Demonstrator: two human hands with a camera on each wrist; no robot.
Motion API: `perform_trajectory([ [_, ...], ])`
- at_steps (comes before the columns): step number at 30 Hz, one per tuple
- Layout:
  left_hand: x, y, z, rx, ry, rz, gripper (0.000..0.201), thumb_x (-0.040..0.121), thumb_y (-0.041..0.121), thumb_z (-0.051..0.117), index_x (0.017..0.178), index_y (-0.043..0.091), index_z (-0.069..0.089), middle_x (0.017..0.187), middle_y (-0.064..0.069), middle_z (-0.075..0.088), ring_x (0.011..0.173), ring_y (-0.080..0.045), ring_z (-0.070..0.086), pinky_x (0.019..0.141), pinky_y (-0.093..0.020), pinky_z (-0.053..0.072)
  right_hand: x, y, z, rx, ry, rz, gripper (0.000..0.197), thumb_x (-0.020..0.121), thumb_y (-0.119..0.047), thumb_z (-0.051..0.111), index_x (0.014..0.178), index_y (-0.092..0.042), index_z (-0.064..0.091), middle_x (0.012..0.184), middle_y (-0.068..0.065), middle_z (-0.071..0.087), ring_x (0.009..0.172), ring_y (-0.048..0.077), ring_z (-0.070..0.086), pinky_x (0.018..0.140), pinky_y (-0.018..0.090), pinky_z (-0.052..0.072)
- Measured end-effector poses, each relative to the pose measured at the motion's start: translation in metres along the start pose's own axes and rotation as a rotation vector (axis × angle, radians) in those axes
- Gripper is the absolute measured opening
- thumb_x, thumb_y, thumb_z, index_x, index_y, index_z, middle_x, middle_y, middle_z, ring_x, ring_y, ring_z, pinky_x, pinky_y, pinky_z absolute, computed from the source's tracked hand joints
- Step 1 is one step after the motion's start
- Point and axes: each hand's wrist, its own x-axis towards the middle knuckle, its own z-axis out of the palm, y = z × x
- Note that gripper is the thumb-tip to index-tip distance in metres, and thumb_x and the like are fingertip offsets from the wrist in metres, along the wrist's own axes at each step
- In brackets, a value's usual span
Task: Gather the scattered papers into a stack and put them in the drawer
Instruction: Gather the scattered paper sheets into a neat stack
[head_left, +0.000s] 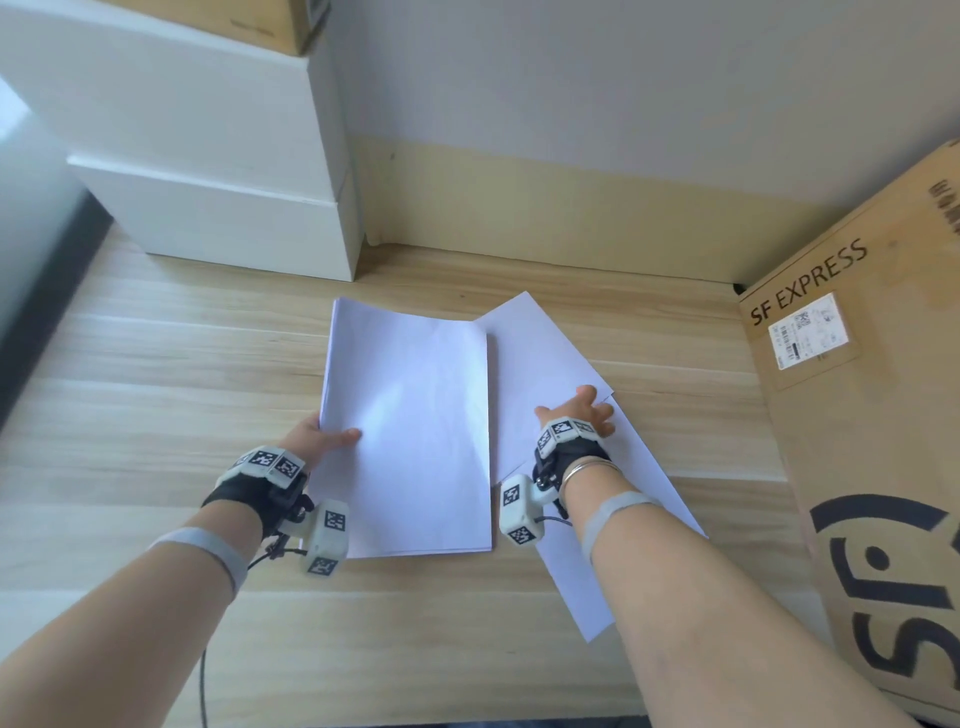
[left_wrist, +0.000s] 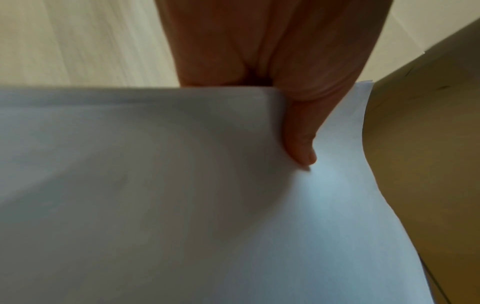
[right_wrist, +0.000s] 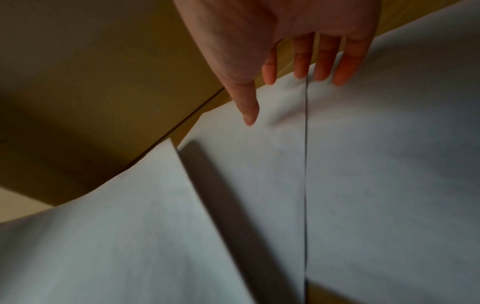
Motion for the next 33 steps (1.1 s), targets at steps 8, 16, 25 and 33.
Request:
perform_trajectory([
  [8, 0.008, 0.000, 0.000, -0.040, -0.033, 0.015, 0.024, 0.086, 0.004, 0.061, 0.109, 0.006, 0.056, 0.082, -0.013, 0.062, 0.072, -0.027, 0.059, 0.078, -0.043, 0.050, 0.043, -0.005, -0.025, -0.084, 0.011, -0.012, 0.084, 0.073, -0.030, 0.076, 0.140, -0.018, 0.027, 0.147, 0.012, 0.024, 0.138, 0.032, 0.019, 0.109, 0.045, 0.027],
  [16, 0.012, 0.004, 0.008, -0.077, -0.038, -0.002, 0.023, 0.087, 0.002, 0.059, 0.109, 0.006, 0.054, 0.084, -0.013, 0.062, 0.073, -0.027, 0.058, 0.071, -0.038, 0.049, 0.057, -0.006, -0.034, -0.212, -0.029, -0.019, 0.078, 0.067, -0.032, 0.081, 0.130, -0.010, 0.038, 0.140, 0.011, 0.034, 0.133, 0.032, 0.032, 0.101, 0.041, 0.038],
  [25, 0.013, 0.009, 0.014, -0.055, -0.034, -0.009, 0.025, 0.086, 0.002, 0.059, 0.111, 0.005, 0.054, 0.086, -0.014, 0.062, 0.075, -0.029, 0.058, 0.081, -0.046, 0.048, 0.060, -0.004, -0.038, -0.260, -0.024, -0.116, 0.068, 0.067, -0.029, 0.080, 0.124, -0.016, 0.045, 0.136, 0.010, 0.040, 0.133, 0.032, 0.029, 0.106, 0.047, 0.031],
  [33, 0.009, 0.012, 0.018, -0.021, -0.035, -0.018, 0.026, 0.086, 0.004, 0.061, 0.111, 0.004, 0.056, 0.087, -0.015, 0.063, 0.080, -0.031, 0.059, 0.083, -0.050, 0.050, 0.062, 0.004, -0.044, -0.201, 0.066, -0.224, 0.027, 0.075, -0.020, 0.070, 0.101, -0.020, 0.064, 0.122, 0.007, 0.053, 0.115, 0.032, 0.048, 0.097, 0.038, 0.041],
])
